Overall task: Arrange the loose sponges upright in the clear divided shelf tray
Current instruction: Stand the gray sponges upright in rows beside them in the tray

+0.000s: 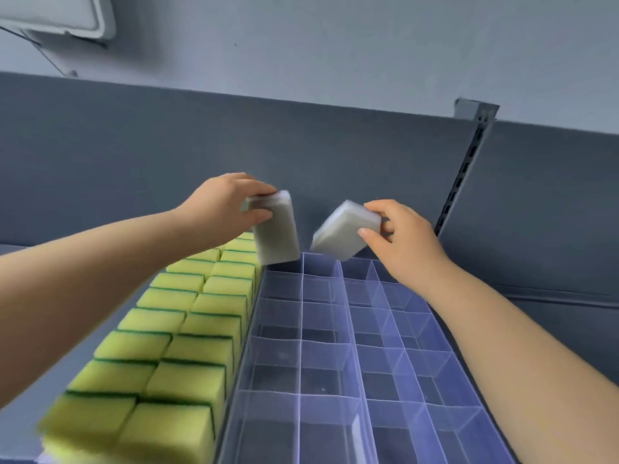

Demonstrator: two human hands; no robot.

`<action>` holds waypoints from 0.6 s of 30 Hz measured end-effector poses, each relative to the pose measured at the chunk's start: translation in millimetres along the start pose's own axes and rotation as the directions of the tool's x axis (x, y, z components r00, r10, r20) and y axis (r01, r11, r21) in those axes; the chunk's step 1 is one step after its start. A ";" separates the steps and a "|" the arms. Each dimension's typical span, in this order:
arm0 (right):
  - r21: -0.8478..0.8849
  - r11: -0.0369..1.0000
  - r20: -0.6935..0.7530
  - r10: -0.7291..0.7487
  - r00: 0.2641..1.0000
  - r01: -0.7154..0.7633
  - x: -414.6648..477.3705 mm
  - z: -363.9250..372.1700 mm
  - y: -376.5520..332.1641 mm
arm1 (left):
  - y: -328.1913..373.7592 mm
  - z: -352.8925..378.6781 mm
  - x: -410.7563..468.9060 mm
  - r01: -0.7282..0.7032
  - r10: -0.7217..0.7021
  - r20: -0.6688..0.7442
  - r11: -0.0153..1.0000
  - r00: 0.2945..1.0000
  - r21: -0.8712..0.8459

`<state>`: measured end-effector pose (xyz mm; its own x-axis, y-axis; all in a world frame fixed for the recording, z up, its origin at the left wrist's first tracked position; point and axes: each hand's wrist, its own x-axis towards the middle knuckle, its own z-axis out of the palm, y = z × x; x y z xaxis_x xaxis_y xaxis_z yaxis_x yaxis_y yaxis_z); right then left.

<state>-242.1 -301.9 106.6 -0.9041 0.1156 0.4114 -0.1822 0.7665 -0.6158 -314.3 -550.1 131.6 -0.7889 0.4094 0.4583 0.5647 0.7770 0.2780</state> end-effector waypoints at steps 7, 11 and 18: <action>-0.065 0.994 0.072 0.097 0.993 -0.093 26.6 20.7 5.6 | -9.5 19.1 31.1 0.033 -0.029 0.018 0.979 0.999 -0.203; -0.109 0.989 0.093 0.114 0.989 -0.104 27.5 25.2 11.2 | -13.2 23.1 36.6 0.023 -0.021 0.011 0.965 1.000 -0.262; -0.148 0.987 0.125 0.079 0.989 -0.060 34.6 32.0 14.6 | -28.0 36.0 38.4 -0.035 0.052 0.139 0.992 0.989 -0.121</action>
<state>-288.4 -307.0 90.4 -0.9567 0.0958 0.2747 -0.0687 0.8432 -0.5332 -369.1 -538.9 111.1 -0.7844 0.5121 0.3500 0.6174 0.6987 0.3614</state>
